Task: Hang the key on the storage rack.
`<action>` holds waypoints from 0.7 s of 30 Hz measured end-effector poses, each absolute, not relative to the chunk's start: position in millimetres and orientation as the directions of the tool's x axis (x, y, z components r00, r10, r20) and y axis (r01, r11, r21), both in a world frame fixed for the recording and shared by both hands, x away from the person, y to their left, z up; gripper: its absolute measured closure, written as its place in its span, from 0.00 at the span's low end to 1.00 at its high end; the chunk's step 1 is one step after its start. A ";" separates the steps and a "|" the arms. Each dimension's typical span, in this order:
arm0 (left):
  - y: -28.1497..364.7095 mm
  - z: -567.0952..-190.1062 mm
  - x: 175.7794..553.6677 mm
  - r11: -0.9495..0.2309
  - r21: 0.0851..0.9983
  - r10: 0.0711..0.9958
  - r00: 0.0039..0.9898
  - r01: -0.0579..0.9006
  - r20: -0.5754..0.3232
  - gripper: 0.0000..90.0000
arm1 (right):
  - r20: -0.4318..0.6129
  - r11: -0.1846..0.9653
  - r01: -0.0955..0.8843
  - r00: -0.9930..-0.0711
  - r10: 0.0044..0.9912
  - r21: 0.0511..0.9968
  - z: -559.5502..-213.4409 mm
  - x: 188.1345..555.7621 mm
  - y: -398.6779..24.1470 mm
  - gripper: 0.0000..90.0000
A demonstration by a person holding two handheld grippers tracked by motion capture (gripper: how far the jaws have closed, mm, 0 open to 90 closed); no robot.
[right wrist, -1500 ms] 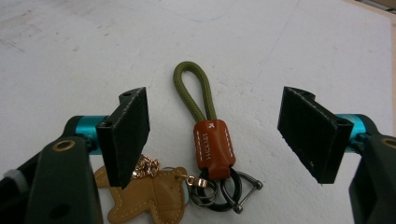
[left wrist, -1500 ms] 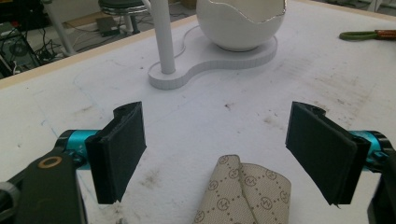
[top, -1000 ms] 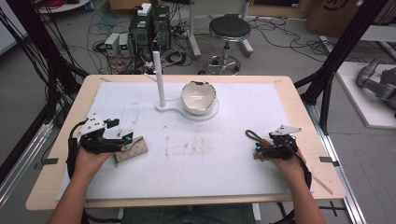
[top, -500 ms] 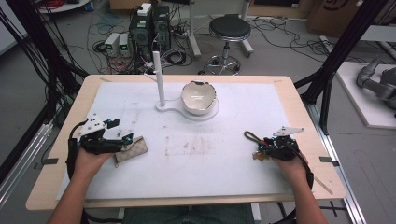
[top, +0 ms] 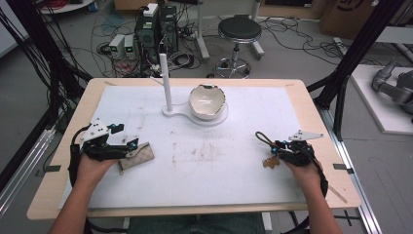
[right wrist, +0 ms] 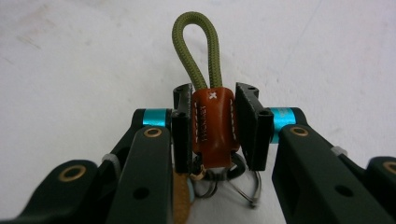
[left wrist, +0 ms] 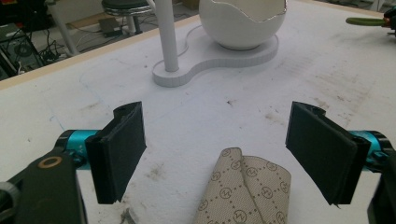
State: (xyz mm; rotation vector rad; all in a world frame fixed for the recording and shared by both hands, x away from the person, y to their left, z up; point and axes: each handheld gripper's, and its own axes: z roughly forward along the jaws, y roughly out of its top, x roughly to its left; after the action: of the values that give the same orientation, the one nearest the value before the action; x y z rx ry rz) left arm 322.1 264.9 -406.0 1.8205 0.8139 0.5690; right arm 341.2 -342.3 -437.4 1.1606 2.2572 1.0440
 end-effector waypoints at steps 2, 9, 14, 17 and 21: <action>264.3 -405.8 322.0 -0.255 0.929 0.748 0.664 0.269 0.013 0.22 | -0.004 0.367 0.500 -0.588 0.809 0.785 -433.3 340.7 -340.6 0.78; 263.0 -406.1 321.0 -0.255 0.929 0.745 0.667 0.269 0.012 0.22 | -0.028 0.369 0.429 -0.621 0.783 0.824 -415.5 340.4 -328.2 0.78; 264.1 -405.4 321.2 -0.251 0.929 0.747 0.664 0.270 0.009 0.22 | -0.053 0.378 0.374 -0.648 0.760 0.847 -394.6 342.4 -311.6 0.78; 264.7 -405.5 321.8 -0.248 0.930 0.750 0.661 0.272 0.007 0.22 | -0.062 0.372 0.343 -0.659 0.750 0.863 -381.0 347.4 -298.9 0.78; 263.9 -405.2 321.7 -0.252 0.929 0.748 0.663 0.271 0.010 0.22 | -0.081 0.383 0.306 -0.680 0.729 0.871 -362.5 357.1 -278.8 0.78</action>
State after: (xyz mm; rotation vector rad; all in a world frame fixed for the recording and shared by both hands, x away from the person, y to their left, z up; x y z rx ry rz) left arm 321.7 263.9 -405.2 1.8200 0.8118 0.5633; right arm 357.1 -278.8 -362.5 0.8903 2.1903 1.2376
